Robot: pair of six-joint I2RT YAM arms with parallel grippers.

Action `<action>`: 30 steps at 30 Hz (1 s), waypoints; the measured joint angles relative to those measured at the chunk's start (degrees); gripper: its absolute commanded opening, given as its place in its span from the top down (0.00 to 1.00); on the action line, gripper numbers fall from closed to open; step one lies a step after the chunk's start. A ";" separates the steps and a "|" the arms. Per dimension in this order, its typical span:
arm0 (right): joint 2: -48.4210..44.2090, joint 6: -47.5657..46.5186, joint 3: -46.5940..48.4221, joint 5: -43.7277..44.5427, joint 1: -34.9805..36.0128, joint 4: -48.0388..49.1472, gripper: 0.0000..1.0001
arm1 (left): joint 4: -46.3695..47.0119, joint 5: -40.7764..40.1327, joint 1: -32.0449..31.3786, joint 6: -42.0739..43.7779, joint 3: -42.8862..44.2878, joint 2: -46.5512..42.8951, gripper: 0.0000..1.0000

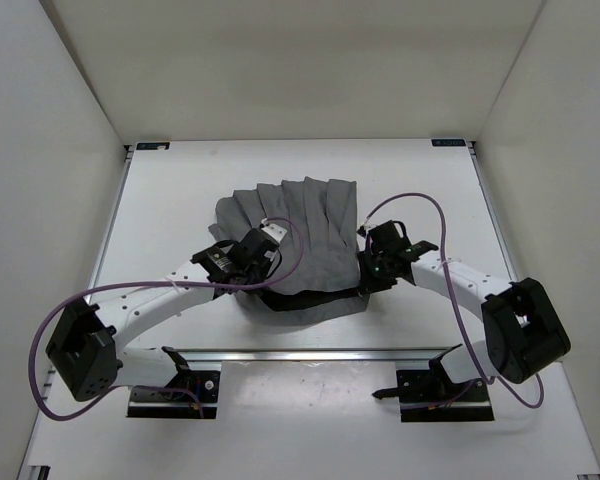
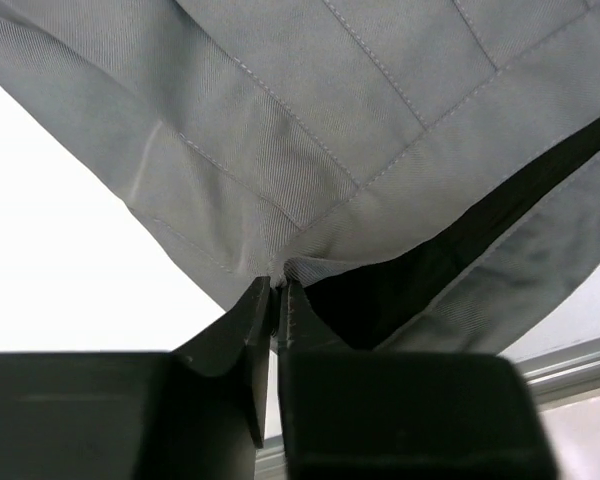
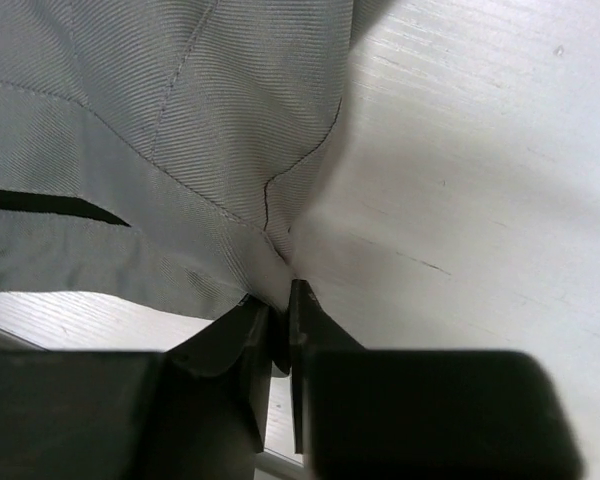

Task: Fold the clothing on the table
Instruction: Flatten the skirt out

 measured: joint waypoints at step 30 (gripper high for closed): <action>-3.87 -14.45 56.96 10.40 -8.31 2.54 1.00 | 17.05 0.46 11.43 10.97 45.88 3.34 1.00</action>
